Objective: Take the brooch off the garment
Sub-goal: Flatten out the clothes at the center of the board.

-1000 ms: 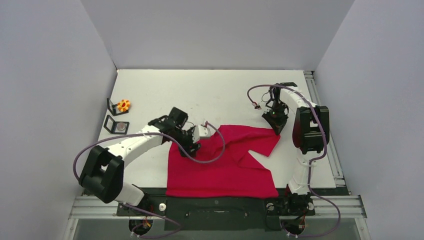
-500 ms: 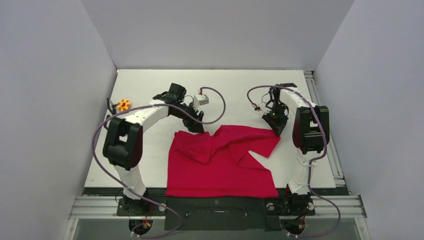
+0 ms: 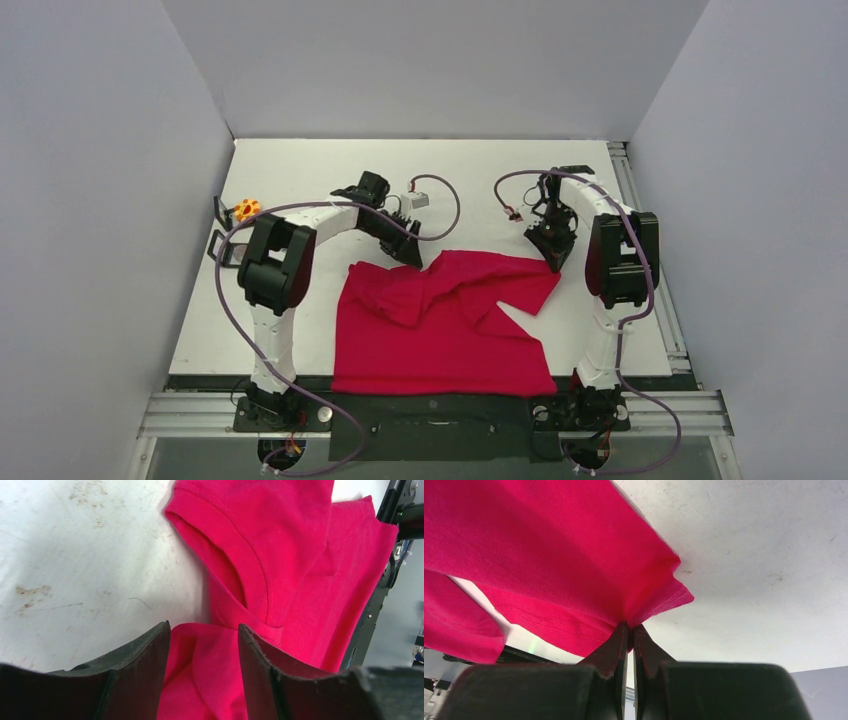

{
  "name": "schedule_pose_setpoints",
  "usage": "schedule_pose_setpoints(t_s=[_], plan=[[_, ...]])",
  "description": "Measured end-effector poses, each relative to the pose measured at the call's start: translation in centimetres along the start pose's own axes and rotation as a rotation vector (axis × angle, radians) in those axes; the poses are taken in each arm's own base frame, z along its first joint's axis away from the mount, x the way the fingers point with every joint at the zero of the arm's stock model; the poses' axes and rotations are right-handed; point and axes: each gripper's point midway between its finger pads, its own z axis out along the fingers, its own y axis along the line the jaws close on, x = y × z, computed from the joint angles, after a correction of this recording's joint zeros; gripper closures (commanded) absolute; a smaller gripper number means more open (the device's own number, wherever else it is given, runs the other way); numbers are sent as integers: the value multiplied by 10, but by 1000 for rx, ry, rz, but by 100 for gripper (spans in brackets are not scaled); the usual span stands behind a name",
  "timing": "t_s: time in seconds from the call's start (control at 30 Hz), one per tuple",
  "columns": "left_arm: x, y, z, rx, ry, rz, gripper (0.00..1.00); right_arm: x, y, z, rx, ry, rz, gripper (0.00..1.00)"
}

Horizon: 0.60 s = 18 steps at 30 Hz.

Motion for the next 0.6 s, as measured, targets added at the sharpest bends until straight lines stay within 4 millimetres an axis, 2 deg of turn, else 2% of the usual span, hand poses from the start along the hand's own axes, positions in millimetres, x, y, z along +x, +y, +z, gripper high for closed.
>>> schedule_pose_setpoints(t_s=[0.1, 0.17, 0.2, 0.23, 0.43, 0.5, 0.6], plan=[[4, -3, 6, 10, 18, -9, 68, -1, 0, -1, -1, -3, 0, 100], [7, -5, 10, 19, 30, -15, 84, -1, 0, -1, -1, -3, 0, 100], [8, -6, 11, 23, 33, -22, 95, -1, 0, -2, -1, -3, 0, 100], [10, -6, 12, 27, 36, -27, 99, -1, 0, -2, -1, -3, 0, 100], [11, 0, 0, 19, 3, -94, 100, 0, 0, -2, -3, 0, 0, 100], [14, 5, -17, -8, -35, -142, 100, 0, 0, -2, -2, -2, 2, 100], [6, 18, -65, -101, -153, -209, 100, 1, -4, -4, 3, -11, 13, 100]])
